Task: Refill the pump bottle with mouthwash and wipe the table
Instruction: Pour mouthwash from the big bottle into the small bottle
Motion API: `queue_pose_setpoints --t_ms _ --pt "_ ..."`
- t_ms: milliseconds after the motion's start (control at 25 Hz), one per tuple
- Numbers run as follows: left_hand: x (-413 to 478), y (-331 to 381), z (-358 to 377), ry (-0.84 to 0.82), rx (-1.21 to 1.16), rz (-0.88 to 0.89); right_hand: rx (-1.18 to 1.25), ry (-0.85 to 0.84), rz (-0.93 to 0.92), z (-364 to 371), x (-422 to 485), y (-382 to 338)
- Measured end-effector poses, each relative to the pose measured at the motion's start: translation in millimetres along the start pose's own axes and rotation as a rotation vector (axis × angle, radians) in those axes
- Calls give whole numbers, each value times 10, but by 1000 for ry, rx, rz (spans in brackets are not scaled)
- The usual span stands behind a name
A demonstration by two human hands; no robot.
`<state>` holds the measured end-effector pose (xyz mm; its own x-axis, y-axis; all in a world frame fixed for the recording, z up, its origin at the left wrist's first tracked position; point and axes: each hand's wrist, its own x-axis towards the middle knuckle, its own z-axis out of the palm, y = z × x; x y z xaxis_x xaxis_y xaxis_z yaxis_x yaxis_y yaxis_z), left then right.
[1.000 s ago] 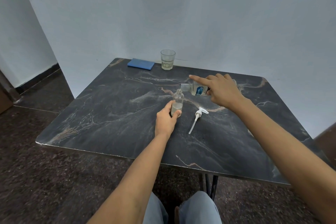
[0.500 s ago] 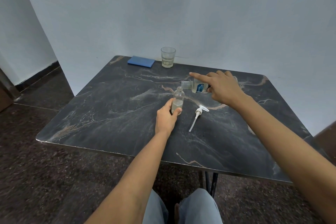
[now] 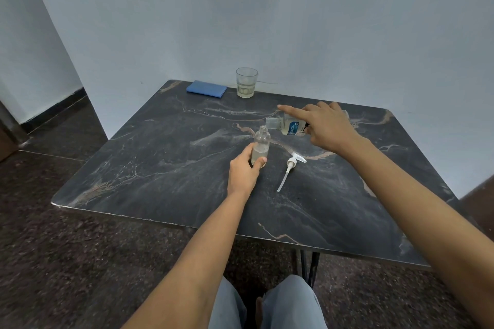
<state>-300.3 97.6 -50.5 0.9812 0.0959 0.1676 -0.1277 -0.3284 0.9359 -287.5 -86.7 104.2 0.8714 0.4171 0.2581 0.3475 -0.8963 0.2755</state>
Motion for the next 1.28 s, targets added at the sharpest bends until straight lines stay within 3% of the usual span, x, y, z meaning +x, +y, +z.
queue_pose_setpoints --t_ms 1280 --pt "31 -51 22 -5 -17 0 -58 5 -30 5 57 24"
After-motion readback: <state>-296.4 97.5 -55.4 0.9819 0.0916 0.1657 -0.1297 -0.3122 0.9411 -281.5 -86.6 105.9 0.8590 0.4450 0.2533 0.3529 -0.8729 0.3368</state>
